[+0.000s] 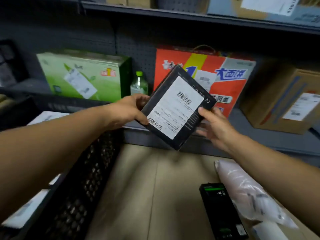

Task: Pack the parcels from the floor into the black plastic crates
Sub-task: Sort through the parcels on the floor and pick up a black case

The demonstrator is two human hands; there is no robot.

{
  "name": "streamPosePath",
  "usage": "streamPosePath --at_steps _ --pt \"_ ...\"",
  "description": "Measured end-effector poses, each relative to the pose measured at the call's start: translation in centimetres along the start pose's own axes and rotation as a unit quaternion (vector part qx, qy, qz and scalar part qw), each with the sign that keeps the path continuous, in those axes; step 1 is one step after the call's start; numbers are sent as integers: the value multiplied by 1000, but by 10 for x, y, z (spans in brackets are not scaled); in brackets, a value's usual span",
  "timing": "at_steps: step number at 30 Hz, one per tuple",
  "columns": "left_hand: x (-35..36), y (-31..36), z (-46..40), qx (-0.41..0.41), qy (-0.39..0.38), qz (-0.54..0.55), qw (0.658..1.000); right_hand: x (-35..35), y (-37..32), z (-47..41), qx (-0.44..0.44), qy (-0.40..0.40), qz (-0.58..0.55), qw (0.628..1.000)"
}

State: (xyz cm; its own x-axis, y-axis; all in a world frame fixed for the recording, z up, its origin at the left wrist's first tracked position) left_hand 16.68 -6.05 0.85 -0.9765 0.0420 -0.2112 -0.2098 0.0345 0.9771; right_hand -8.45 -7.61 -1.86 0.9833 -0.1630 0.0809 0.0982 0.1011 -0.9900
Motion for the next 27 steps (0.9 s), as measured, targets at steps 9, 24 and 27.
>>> streamPosePath --at_steps 9,24,27 --pt "-170 3 36 -7 31 78 996 148 -47 23 -189 -68 96 975" --pt "-368 -76 155 -86 220 20 971 377 26 118 -223 -247 338 881" --pt "-382 -112 163 -103 241 -92 961 395 64 129 -109 -267 349 892"
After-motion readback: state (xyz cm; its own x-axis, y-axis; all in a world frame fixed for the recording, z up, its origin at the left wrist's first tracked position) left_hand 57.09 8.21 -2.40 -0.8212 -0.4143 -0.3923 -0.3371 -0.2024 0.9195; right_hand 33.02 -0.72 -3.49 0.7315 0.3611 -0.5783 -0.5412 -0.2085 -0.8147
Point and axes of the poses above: each hand's wrist, its own z-axis away from the middle knuckle, its own x-axis out of the palm, y = z × x, the point moved 2 cm from there along -z, towards the middle knuckle, and after that the axes turned 10 degrees about y, right-handed, at the moved point
